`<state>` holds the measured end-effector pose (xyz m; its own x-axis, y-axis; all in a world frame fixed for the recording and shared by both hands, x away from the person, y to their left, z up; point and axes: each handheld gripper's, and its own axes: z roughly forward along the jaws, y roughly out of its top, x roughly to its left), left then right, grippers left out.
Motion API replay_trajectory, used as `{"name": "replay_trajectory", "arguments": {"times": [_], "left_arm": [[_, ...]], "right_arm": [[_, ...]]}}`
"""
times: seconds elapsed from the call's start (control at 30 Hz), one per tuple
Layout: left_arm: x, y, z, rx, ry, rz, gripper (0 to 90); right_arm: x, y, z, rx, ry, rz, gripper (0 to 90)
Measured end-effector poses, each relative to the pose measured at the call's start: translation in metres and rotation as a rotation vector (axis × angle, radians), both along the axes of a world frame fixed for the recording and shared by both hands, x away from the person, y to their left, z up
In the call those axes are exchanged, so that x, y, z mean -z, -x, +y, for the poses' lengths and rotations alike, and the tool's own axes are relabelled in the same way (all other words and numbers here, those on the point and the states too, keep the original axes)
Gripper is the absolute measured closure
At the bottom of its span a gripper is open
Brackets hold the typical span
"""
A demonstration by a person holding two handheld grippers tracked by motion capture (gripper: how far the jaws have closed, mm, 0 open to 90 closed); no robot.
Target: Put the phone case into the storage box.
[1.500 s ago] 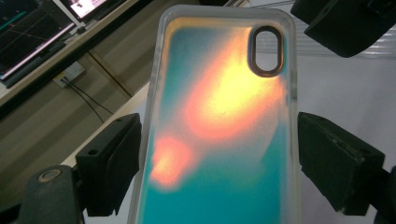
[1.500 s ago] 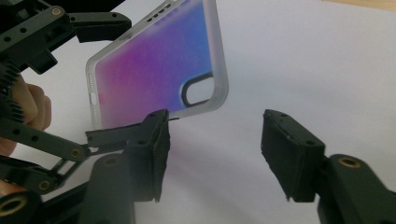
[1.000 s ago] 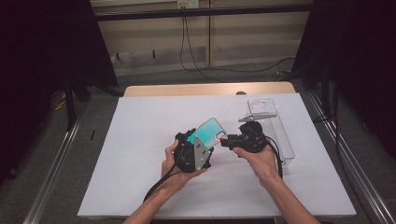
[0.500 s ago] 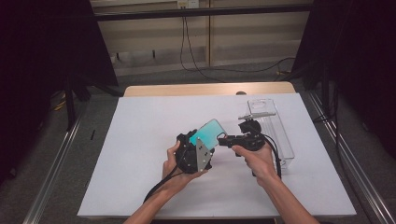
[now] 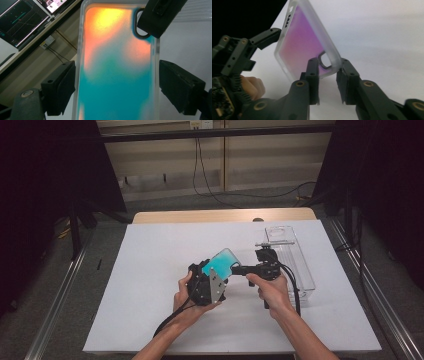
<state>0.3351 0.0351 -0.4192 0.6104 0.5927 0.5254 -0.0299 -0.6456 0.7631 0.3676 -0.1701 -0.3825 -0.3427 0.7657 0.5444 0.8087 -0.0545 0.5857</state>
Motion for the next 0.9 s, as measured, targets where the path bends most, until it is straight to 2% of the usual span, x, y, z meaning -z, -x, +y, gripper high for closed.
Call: {"name": "replay_trajectory", "arguments": {"times": [0.2, 0.27, 0.43, 0.53, 0.63, 0.73, 0.9], "left_arm": [[0.001, -0.004, 0.002, -0.013, -0.002, 0.008, 17.3], [0.000, -0.004, 0.003, -0.013, -0.002, 0.003, 17.2], [0.000, -0.007, 0.004, -0.008, 0.012, 0.023, 17.0], [-0.002, -0.010, 0.007, 0.005, 0.036, 0.055, 16.9], [-0.004, -0.012, 0.010, 0.027, 0.039, 0.079, 16.7], [-0.004, -0.015, 0.013, 0.027, 0.064, 0.114, 12.4], [-0.007, -0.017, 0.017, 0.037, 0.100, 0.134, 8.6]], "right_arm": [[-0.001, 0.002, 0.002, 0.005, -0.045, 0.000, 81.7], [-0.003, 0.003, 0.004, 0.005, -0.035, -0.013, 81.9], [-0.003, 0.004, 0.005, 0.003, -0.032, -0.033, 82.2], [-0.005, 0.005, 0.006, 0.003, -0.030, -0.047, 82.4], [-0.006, 0.005, 0.005, 0.006, -0.026, -0.060, 82.4], [-0.007, 0.004, 0.002, 0.014, -0.026, -0.071, 82.5], [-0.009, 0.003, -0.003, 0.021, -0.019, -0.087, 82.5]]}}
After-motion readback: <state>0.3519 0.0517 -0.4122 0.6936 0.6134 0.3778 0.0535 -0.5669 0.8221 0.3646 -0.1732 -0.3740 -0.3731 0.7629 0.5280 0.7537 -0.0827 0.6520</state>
